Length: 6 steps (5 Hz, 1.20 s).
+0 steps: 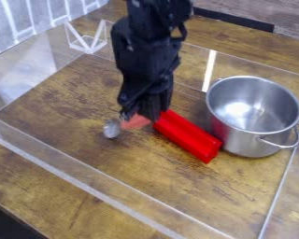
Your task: Move the pink spoon to the left side of the table
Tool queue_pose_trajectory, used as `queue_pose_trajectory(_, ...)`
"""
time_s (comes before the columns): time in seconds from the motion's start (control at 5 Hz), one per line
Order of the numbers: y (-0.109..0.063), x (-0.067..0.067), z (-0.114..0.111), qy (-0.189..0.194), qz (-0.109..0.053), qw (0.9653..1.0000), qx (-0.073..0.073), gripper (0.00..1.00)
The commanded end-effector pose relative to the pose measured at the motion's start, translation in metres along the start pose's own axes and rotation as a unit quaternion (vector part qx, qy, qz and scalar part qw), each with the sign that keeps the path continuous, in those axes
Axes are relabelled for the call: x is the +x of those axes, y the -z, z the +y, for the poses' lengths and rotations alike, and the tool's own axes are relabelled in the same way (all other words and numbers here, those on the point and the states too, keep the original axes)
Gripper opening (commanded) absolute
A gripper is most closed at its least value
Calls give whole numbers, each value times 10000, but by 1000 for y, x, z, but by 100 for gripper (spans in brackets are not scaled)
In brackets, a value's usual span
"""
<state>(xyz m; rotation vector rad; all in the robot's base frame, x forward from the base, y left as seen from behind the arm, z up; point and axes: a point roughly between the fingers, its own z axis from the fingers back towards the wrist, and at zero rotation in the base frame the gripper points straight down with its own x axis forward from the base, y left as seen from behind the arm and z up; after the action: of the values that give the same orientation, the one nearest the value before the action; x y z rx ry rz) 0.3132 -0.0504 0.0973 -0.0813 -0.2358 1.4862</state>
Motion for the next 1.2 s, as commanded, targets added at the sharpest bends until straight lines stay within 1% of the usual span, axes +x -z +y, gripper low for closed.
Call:
queue_pose_trajectory(0.0,-11,0,-6,-175,54,9995,-250,0)
queue_pose_trajectory(0.2,-1,0,-3,-396,32,9989,-238,100)
queue_pose_trajectory(0.4,15,10,1,-499,-61,9985,-238,100)
queue_pose_trajectory(0.6,27,12,5,-611,-133,9979,-194,100)
queue_pose_trajectory(0.8,37,13,9,-688,-158,9973,-180,100)
queue_pose_trajectory(1.0,38,10,14,-785,-177,9966,-170,0)
